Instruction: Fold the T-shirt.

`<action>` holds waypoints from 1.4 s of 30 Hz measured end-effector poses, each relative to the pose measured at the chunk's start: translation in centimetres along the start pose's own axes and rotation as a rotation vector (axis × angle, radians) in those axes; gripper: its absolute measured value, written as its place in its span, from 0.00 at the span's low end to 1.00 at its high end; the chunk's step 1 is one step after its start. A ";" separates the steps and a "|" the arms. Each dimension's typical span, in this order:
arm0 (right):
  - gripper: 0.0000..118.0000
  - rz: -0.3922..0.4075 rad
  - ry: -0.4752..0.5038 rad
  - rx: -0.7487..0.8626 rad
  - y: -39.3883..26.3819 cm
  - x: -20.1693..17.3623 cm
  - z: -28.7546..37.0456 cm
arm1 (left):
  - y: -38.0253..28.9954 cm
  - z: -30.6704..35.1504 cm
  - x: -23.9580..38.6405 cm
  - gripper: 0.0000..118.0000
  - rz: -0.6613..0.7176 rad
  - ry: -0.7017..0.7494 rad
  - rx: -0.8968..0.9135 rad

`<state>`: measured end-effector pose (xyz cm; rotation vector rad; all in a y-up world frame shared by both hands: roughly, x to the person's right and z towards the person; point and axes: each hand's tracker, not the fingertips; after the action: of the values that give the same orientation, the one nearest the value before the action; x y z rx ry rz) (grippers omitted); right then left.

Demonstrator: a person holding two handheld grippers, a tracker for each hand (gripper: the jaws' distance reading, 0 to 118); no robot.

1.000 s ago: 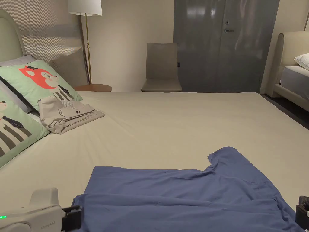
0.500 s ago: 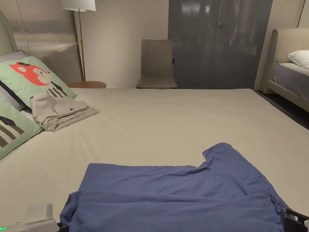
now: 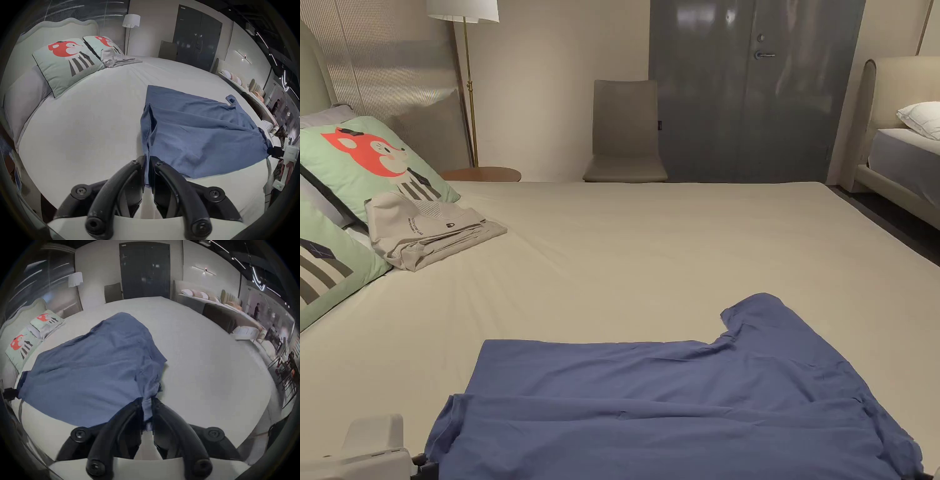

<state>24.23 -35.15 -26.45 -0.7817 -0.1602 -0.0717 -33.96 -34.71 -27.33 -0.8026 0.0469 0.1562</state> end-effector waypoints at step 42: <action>0.01 -0.036 -0.031 0.595 3.1 -4.8 10.1 | 2.6 8.5 4.9 0.00 0.038 -0.080 0.440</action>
<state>18.69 -25.81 -22.42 -0.1866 -0.2117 -0.0419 -29.62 -26.27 -23.79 -0.3564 0.0194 0.2049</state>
